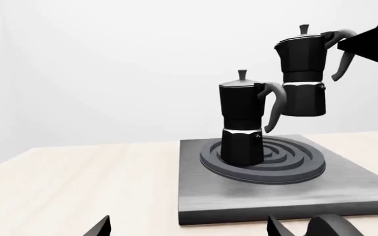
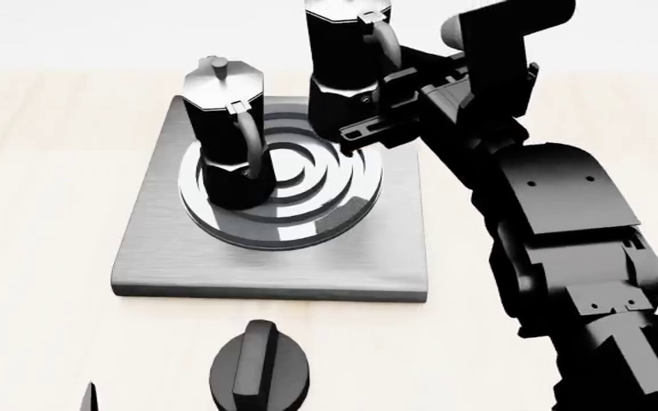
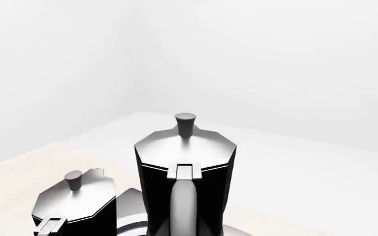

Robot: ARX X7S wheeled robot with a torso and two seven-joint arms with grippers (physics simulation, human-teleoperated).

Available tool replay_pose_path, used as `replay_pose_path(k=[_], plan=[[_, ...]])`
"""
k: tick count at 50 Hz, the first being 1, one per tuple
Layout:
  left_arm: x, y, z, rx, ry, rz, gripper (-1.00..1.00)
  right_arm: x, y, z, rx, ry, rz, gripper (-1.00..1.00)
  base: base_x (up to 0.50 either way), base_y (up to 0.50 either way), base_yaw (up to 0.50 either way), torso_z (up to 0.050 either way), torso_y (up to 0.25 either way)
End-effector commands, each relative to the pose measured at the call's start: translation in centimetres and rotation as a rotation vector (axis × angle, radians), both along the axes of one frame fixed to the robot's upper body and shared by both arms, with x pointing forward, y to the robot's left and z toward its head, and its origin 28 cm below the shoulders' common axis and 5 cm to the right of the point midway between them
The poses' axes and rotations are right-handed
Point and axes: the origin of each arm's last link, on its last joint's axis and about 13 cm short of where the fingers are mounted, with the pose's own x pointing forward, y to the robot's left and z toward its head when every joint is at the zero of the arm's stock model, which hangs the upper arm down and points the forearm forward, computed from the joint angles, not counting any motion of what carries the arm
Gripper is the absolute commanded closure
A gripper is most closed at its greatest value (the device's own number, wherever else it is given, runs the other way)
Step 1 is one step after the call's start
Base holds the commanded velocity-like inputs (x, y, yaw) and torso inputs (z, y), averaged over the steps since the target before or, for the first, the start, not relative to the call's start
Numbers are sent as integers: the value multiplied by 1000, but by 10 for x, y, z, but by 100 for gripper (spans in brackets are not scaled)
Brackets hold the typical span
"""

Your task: Put both moka pots on the stove.

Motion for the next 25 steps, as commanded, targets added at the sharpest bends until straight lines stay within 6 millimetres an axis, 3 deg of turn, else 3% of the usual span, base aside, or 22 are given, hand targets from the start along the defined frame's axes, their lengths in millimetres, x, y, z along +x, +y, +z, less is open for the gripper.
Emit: replay_pose_path(k=[1, 3, 5, 25], plan=[[-4, 1, 0, -1, 0, 1, -100, 4, 12, 1, 31, -39, 21, 100, 0, 0, 0, 0, 0], [-4, -2, 6, 0, -7, 3, -100, 4, 13, -2, 32, -38, 22, 100, 0, 0, 0, 0, 0], [-4, -17, 32, 2, -9, 4, -100, 4, 14, -2, 36, -39, 21, 100, 0, 0, 0, 0, 0], [-1, -17, 35, 0, -1, 4, -100, 3, 21, -28, 51, -21, 28, 100, 0, 0, 0, 0, 2]])
